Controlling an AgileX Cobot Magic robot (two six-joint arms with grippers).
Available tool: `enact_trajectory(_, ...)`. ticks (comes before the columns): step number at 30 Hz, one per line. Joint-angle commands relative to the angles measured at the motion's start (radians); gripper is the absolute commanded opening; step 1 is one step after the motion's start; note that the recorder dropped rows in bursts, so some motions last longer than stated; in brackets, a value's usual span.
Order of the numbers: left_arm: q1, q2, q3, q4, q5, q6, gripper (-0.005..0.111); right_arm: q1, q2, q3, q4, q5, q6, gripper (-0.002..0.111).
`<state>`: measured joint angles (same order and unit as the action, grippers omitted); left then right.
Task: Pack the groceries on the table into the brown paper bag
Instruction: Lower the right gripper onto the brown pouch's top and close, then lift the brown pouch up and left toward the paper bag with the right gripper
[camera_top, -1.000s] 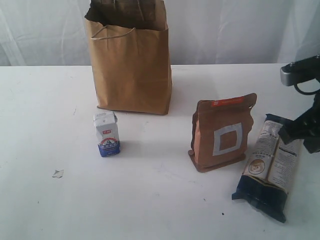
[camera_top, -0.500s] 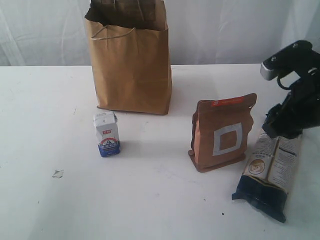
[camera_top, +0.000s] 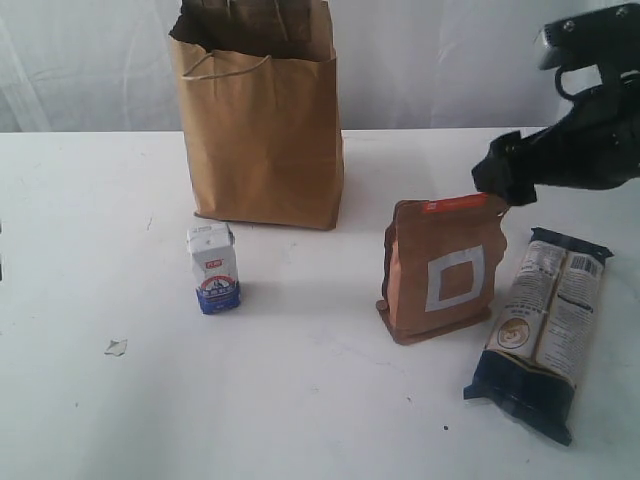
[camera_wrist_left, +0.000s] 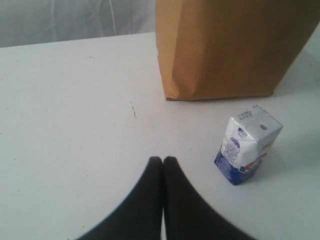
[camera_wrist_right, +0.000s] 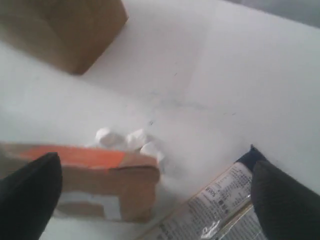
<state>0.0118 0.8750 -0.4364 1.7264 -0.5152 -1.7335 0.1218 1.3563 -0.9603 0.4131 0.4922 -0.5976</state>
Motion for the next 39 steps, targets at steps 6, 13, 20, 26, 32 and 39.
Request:
enact_trajectory(6, -0.137, -0.009, 0.006, 0.018, 0.121, 0.003, 0.0, 0.134, 0.095, -0.065, 0.042, 0.174, -1.085, 0.095)
enact_trajectory(13, -0.259, -0.009, 0.006, 0.018, 0.125, 0.003, 0.0, 0.187, 0.203, -0.211, -0.029, 0.211, -1.042, 0.095)
enact_trajectory(20, -0.304, -0.009, 0.008, 0.018, 0.12, 0.003, 0.0, 0.187, 0.347, -0.278, -0.105, 0.32, -0.937, 0.095)
enact_trajectory(26, -0.304, -0.009, 0.066, 0.018, 0.124, 0.003, 0.0, 0.187, 0.418, -0.274, -0.103, 0.384, -0.889, 0.095)
enact_trajectory(32, -0.304, -0.009, 0.111, 0.018, 0.124, -0.022, 0.0, 0.187, 0.448, -0.274, -0.103, 0.375, -0.889, 0.095)
enact_trajectory(39, -0.304, -0.014, 0.111, 0.018, 0.124, -0.022, 0.0, 0.187, 0.459, -0.274, -0.103, 0.395, -0.889, 0.082)
